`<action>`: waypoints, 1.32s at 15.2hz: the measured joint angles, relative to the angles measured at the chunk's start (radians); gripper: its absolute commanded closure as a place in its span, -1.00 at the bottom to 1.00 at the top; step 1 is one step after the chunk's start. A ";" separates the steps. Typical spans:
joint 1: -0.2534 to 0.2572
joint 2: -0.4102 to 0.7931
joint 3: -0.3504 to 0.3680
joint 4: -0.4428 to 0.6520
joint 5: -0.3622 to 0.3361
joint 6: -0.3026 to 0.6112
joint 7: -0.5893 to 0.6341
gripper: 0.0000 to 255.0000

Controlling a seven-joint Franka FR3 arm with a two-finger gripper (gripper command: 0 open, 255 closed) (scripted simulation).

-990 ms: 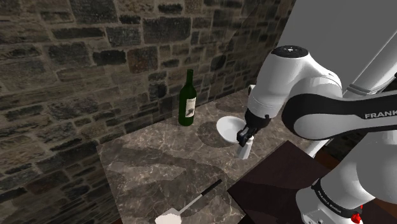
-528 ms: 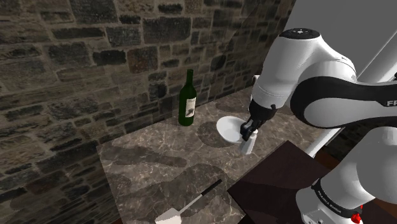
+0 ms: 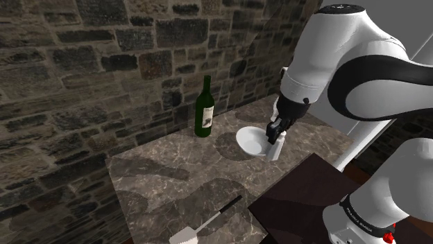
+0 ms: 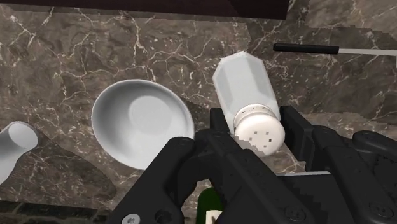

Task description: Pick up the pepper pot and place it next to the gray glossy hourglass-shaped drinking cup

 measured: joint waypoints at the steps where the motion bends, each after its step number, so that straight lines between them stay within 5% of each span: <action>1: 0.000 -0.005 -0.003 0.009 -0.001 -0.013 -0.001 1.00; 20: -0.251 0.367 -0.268 0.254 -0.226 0.128 -0.339 1.00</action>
